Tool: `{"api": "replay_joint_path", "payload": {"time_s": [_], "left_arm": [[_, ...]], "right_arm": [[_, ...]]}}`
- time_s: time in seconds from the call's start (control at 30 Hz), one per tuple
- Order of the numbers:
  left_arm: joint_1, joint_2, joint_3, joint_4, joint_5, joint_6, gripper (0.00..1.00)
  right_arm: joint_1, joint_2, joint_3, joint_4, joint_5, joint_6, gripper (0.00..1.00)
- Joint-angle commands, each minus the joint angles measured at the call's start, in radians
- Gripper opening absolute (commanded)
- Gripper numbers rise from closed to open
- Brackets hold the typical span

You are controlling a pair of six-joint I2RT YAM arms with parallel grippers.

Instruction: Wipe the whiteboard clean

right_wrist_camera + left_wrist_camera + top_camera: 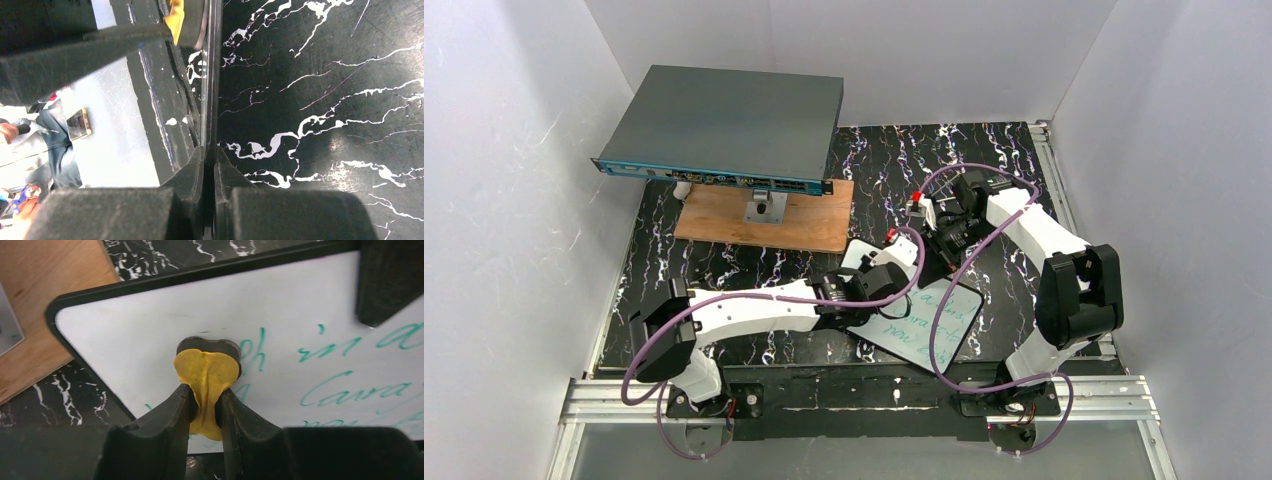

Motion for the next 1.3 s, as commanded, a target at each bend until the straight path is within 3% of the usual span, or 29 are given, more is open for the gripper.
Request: {"api": "replay_joint_path", "payload": {"time_s": [0.0,0.3,0.57,0.87,1.27], "left_arm": [[0.064,-0.033,0.021,-0.084,-0.123,-0.021,0.0],[0.093,-0.064,-0.003,-0.046,-0.03,-0.028,0.0],[0.027,-0.06,-0.01,0.028,0.048,-0.038,0.0],[0.036,-0.023,0.015,-0.025,-0.059,-0.024,0.0],[0.085,-0.059,-0.003,-0.058,-0.028,-0.068,0.0]], "right_arm": [[0.008,-0.013,0.002,0.028,-0.041,-0.059,0.01],[0.007,-0.014,0.002,0.027,-0.039,-0.059,0.01],[0.007,-0.011,0.002,0.027,-0.041,-0.06,0.01],[0.007,-0.013,0.002,0.021,-0.046,-0.067,0.01],[0.008,-0.014,0.002,0.019,-0.046,-0.067,0.01]]}}
